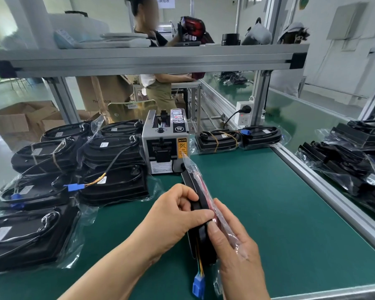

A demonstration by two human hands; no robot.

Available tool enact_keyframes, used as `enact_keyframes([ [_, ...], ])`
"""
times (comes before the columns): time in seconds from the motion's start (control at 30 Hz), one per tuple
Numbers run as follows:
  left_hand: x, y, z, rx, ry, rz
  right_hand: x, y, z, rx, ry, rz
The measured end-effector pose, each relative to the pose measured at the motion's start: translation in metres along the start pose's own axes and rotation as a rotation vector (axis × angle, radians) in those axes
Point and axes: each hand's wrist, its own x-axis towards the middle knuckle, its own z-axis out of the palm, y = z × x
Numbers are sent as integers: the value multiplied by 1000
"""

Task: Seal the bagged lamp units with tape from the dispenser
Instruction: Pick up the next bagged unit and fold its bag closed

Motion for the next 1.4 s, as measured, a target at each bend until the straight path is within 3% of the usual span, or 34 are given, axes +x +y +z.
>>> enact_keyframes([
  [0.27,3,2,0,37,-1,-10,30,-58,-18,-335,-117,7],
  [0.5,3,6,4,57,2,-20,105,-83,25,-1133,-174,-176],
  [0.63,3,6,3,39,3,-29,127,-75,40,-1361,-180,-184],
  [0.9,3,4,1,46,5,-33,133,-65,36,-1314,-132,-222],
  [1.1,4,1,0,42,13,-46,126,-59,35,-1049,-16,-231],
  [1.3,3,2,0,39,14,-45,125,-65,38,-1276,-132,-212],
  [1.4,1,3,-1,37,12,-50,127,-62,38,-1262,-117,-225],
])
